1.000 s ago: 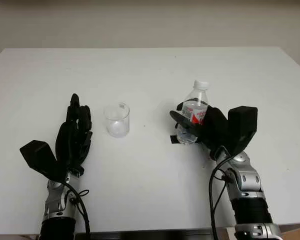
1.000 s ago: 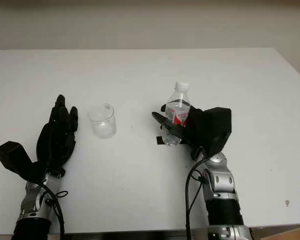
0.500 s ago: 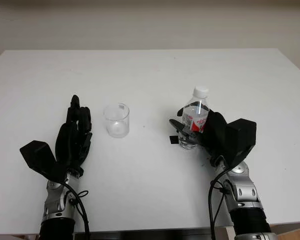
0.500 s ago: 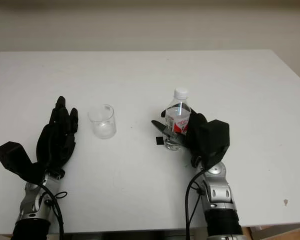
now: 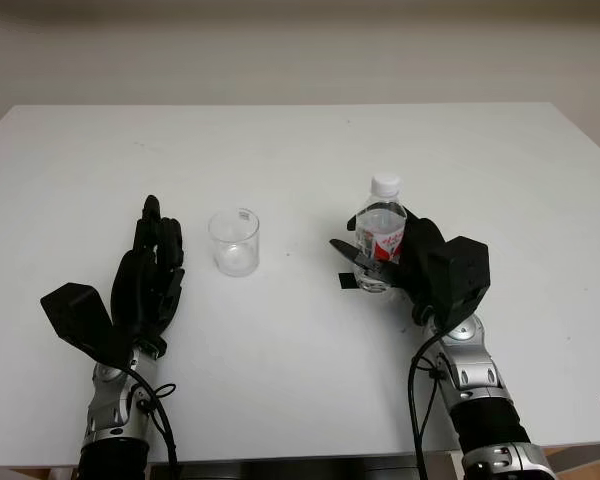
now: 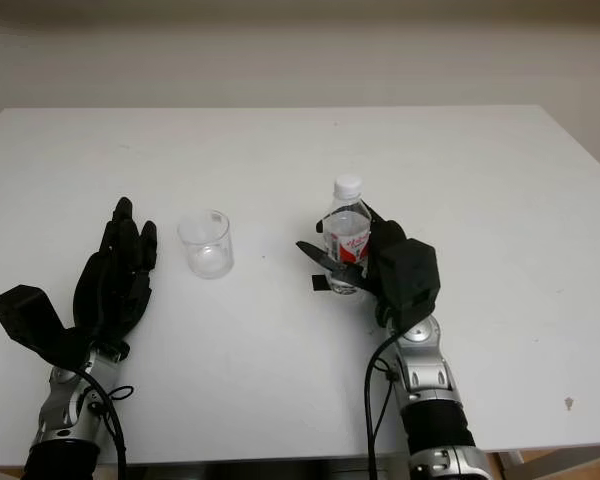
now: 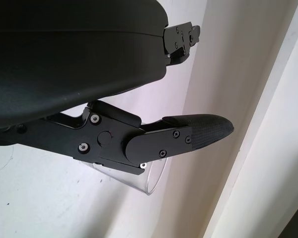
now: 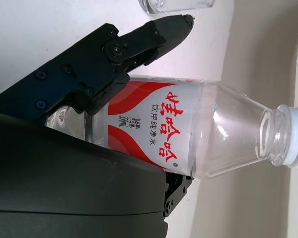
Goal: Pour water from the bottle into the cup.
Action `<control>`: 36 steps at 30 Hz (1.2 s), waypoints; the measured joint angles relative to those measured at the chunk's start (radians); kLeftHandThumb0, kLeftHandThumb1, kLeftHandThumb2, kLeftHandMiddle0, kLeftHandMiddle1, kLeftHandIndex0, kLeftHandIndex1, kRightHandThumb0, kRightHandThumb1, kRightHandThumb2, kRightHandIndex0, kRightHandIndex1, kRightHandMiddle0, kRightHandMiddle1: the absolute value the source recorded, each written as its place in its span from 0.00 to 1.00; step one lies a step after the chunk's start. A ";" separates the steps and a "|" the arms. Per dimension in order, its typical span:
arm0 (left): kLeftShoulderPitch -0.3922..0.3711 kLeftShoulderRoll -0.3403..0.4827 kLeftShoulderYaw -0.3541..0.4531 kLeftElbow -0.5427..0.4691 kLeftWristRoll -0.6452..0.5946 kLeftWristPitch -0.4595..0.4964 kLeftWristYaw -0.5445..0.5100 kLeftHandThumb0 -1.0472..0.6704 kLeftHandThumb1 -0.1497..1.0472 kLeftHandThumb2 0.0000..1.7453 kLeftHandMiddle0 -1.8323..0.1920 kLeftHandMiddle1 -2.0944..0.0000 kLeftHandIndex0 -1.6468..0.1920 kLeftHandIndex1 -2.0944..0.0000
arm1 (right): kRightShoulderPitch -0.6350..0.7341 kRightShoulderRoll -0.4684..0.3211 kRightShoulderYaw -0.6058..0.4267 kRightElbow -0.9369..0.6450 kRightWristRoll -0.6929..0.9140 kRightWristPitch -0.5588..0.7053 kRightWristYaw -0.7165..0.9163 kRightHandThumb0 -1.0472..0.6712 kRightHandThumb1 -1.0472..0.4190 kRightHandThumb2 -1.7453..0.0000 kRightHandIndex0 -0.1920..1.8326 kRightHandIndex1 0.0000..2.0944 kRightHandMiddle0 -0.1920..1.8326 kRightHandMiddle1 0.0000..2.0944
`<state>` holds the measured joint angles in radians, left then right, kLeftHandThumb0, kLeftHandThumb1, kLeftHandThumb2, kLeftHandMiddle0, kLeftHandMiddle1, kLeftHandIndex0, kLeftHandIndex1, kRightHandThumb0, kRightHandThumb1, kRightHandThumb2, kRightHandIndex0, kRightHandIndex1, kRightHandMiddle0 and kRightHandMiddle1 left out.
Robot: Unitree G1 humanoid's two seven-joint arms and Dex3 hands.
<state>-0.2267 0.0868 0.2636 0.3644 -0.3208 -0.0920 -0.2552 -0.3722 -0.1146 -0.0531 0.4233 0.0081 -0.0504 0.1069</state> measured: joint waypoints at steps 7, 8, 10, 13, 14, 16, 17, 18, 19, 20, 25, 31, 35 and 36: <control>0.001 0.007 0.000 0.002 0.000 -0.003 -0.008 0.20 1.00 0.30 0.98 0.97 0.99 0.97 | -0.016 -0.012 -0.009 -0.010 0.046 0.079 0.067 0.42 0.00 0.92 0.49 1.00 0.34 1.00; 0.001 0.008 0.000 0.002 0.000 -0.001 -0.009 0.20 1.00 0.30 0.98 0.97 0.99 0.97 | -0.016 -0.014 -0.009 -0.011 0.050 0.089 0.073 0.41 0.00 0.93 0.46 1.00 0.32 1.00; 0.001 0.009 0.000 0.003 0.000 0.003 -0.009 0.20 1.00 0.30 0.98 0.97 0.99 0.97 | -0.017 -0.016 -0.010 -0.018 0.054 0.109 0.081 0.39 0.00 0.95 0.42 1.00 0.29 1.00; 0.001 0.010 0.000 0.003 -0.001 0.004 -0.009 0.21 1.00 0.30 0.98 0.97 0.99 0.97 | -0.017 -0.018 -0.011 -0.027 0.056 0.129 0.084 0.37 0.01 0.97 0.42 1.00 0.29 1.00; 0.000 0.010 0.000 0.004 -0.001 0.003 -0.010 0.21 1.00 0.30 0.98 0.97 0.99 0.97 | -0.017 -0.018 -0.012 -0.029 0.057 0.134 0.085 0.36 0.02 0.97 0.42 1.00 0.28 1.00; -0.002 0.012 0.001 0.008 -0.001 0.001 -0.014 0.21 1.00 0.30 0.98 0.98 0.99 0.98 | -0.017 -0.020 -0.012 -0.035 0.057 0.143 0.088 0.32 0.04 0.97 0.22 1.00 0.15 1.00; -0.003 0.013 0.002 0.010 -0.001 0.000 -0.016 0.21 1.00 0.30 0.98 0.98 0.99 0.98 | -0.016 -0.022 -0.009 -0.039 0.053 0.143 0.093 0.30 0.05 0.97 0.12 1.00 0.08 1.00; -0.004 0.014 0.003 0.011 -0.001 0.000 -0.018 0.20 1.00 0.30 0.98 0.97 0.99 0.98 | -0.014 -0.030 0.001 -0.042 0.043 0.138 0.101 0.27 0.06 0.97 0.06 0.90 0.04 0.92; -0.005 0.014 0.003 0.013 -0.001 -0.001 -0.019 0.21 1.00 0.30 0.98 0.97 0.99 0.97 | -0.009 -0.041 0.014 -0.044 0.027 0.133 0.113 0.25 0.06 0.97 0.03 0.73 0.02 0.80; -0.006 0.014 0.003 0.014 -0.001 -0.002 -0.019 0.21 1.00 0.30 0.98 0.97 0.99 0.97 | -0.001 -0.054 0.027 -0.045 0.014 0.130 0.130 0.22 0.08 0.97 0.03 0.45 0.01 0.53; -0.007 0.023 0.004 0.017 -0.001 -0.002 -0.019 0.20 1.00 0.30 0.98 0.97 0.99 0.97 | 0.024 -0.098 0.051 -0.065 0.007 0.119 0.206 0.18 0.10 0.97 0.00 0.03 0.01 0.12; -0.007 0.025 0.004 0.019 -0.001 -0.008 -0.022 0.21 1.00 0.30 0.98 0.98 1.00 0.98 | 0.039 -0.126 0.059 -0.048 0.003 0.040 0.267 0.10 0.11 0.97 0.00 0.00 0.00 0.00; -0.009 0.026 0.004 0.022 -0.001 -0.010 -0.026 0.21 1.00 0.30 0.98 0.98 1.00 0.98 | 0.052 -0.128 0.053 -0.034 0.019 0.001 0.282 0.09 0.11 0.97 0.00 0.00 0.00 0.00; -0.009 0.026 0.004 0.023 -0.002 -0.012 -0.027 0.21 1.00 0.30 0.98 0.98 1.00 0.98 | 0.056 -0.127 0.052 -0.033 0.024 0.001 0.282 0.10 0.11 0.97 0.00 0.00 0.00 0.00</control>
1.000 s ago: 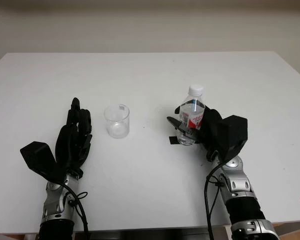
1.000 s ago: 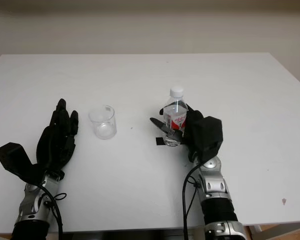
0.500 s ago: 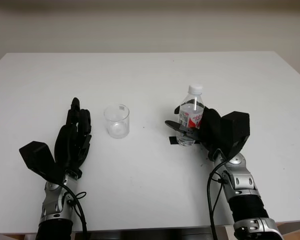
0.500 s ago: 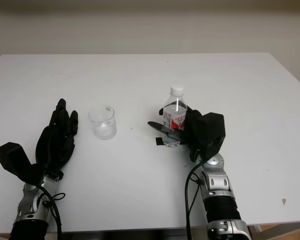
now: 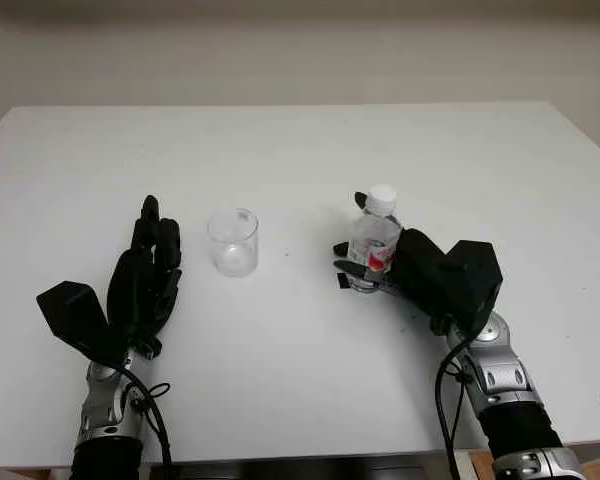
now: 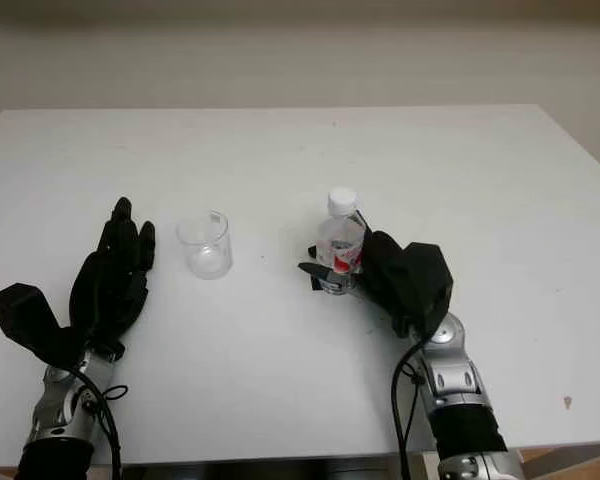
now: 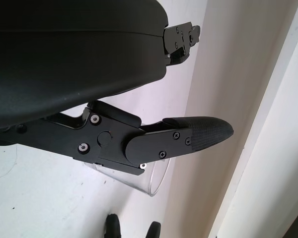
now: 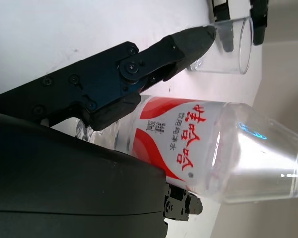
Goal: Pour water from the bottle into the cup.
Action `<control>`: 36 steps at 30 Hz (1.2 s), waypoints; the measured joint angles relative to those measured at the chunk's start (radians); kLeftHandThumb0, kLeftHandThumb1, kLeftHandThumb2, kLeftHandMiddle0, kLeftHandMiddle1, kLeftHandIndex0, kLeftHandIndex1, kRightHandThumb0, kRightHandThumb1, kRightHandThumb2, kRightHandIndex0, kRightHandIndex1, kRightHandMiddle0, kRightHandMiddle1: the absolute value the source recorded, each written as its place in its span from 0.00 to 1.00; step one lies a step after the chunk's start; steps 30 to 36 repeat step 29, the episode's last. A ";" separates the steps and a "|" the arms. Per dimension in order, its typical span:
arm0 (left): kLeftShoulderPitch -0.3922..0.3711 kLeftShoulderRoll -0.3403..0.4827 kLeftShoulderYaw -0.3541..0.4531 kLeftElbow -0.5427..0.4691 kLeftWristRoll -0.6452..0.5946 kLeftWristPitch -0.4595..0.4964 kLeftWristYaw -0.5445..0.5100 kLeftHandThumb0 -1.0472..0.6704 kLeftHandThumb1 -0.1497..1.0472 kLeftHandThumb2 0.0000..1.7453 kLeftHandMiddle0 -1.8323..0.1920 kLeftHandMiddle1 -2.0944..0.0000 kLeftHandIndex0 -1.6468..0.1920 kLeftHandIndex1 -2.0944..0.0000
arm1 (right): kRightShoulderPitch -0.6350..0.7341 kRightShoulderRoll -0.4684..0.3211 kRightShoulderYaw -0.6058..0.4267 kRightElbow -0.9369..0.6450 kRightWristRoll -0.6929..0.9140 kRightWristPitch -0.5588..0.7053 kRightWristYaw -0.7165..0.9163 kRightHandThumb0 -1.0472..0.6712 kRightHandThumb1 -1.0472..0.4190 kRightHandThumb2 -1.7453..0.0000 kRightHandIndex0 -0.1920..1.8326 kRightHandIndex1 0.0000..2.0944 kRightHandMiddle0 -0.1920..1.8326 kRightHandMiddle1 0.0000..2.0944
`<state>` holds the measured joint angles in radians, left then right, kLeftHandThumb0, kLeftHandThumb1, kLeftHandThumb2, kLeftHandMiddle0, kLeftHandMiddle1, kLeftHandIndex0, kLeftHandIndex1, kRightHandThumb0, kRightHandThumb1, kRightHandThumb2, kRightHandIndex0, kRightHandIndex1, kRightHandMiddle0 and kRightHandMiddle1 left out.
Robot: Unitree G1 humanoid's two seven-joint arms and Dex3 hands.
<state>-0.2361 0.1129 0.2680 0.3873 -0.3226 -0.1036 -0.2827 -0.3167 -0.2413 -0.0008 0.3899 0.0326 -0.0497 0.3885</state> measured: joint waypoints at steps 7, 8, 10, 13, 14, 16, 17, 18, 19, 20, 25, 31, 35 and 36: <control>-0.007 0.004 0.001 0.009 0.000 -0.003 -0.002 0.21 1.00 0.31 0.98 0.97 0.99 0.97 | 0.029 0.008 -0.019 -0.001 0.015 -0.020 -0.028 0.09 0.10 0.97 0.00 0.00 0.00 0.00; -0.008 0.004 0.001 0.010 0.000 -0.004 -0.002 0.21 1.00 0.31 0.98 0.97 0.99 0.97 | 0.034 0.008 -0.022 -0.001 0.016 -0.027 -0.033 0.09 0.10 0.97 0.00 0.00 0.00 0.00; -0.009 0.005 0.001 0.013 0.000 -0.004 -0.003 0.21 1.00 0.30 0.98 0.97 0.99 0.97 | 0.042 0.008 -0.028 0.000 0.016 -0.038 -0.041 0.09 0.10 0.97 0.00 0.00 0.00 0.00; -0.010 0.006 0.003 0.017 0.000 -0.004 -0.003 0.20 1.00 0.30 0.98 0.97 0.99 0.97 | 0.049 0.012 -0.038 0.001 0.027 -0.064 -0.051 0.08 0.10 0.97 0.00 0.00 0.00 0.00; -0.011 0.006 0.003 0.017 0.000 -0.004 -0.004 0.20 1.00 0.30 0.98 0.97 0.99 0.97 | 0.050 0.014 -0.039 0.003 0.027 -0.074 -0.058 0.08 0.10 0.97 0.00 0.00 0.00 0.00; -0.012 0.006 0.004 0.018 -0.001 -0.003 -0.004 0.21 1.00 0.30 0.98 0.97 0.99 0.97 | 0.051 0.021 -0.041 0.012 0.019 -0.106 -0.084 0.07 0.09 0.96 0.00 0.00 0.00 0.00; -0.012 0.006 0.005 0.018 -0.001 -0.003 -0.003 0.21 1.00 0.30 0.98 0.97 0.99 0.97 | 0.051 0.025 -0.041 0.019 0.011 -0.120 -0.099 0.06 0.08 0.96 0.00 0.00 0.00 0.00; -0.012 0.006 0.005 0.018 -0.001 -0.002 -0.003 0.21 1.00 0.30 0.98 0.97 0.99 0.97 | 0.051 0.029 -0.041 0.026 0.004 -0.133 -0.113 0.06 0.08 0.96 0.00 0.00 0.00 0.00; -0.013 0.006 0.005 0.019 -0.001 -0.001 -0.003 0.21 1.00 0.30 0.98 0.97 0.99 0.97 | 0.052 0.032 -0.040 0.032 0.000 -0.142 -0.124 0.06 0.08 0.96 0.00 0.00 0.00 0.00; -0.013 0.006 0.006 0.019 -0.002 0.000 -0.003 0.21 1.00 0.30 0.98 0.97 0.99 0.97 | 0.052 0.034 -0.040 0.036 -0.003 -0.153 -0.135 0.06 0.08 0.96 0.00 0.00 0.00 0.00; -0.014 0.006 0.009 0.020 -0.002 0.003 -0.002 0.21 1.00 0.30 0.97 0.97 0.99 0.97 | 0.053 0.048 -0.041 0.046 0.004 -0.189 -0.147 0.05 0.08 0.97 0.00 0.00 0.00 0.00; -0.015 0.006 0.010 0.020 0.000 0.000 0.000 0.21 1.00 0.31 0.97 0.97 0.99 0.97 | 0.057 0.070 -0.040 0.035 0.022 -0.190 -0.142 0.05 0.09 0.97 0.00 0.00 0.00 0.00; -0.015 0.006 0.010 0.020 0.000 0.000 0.000 0.21 1.00 0.31 0.97 0.97 0.99 0.97 | 0.057 0.070 -0.040 0.035 0.022 -0.190 -0.142 0.05 0.09 0.97 0.00 0.00 0.00 0.00; -0.015 0.006 0.010 0.020 0.000 0.000 0.000 0.21 1.00 0.31 0.97 0.97 0.99 0.97 | 0.057 0.070 -0.040 0.035 0.022 -0.190 -0.142 0.05 0.09 0.97 0.00 0.00 0.00 0.00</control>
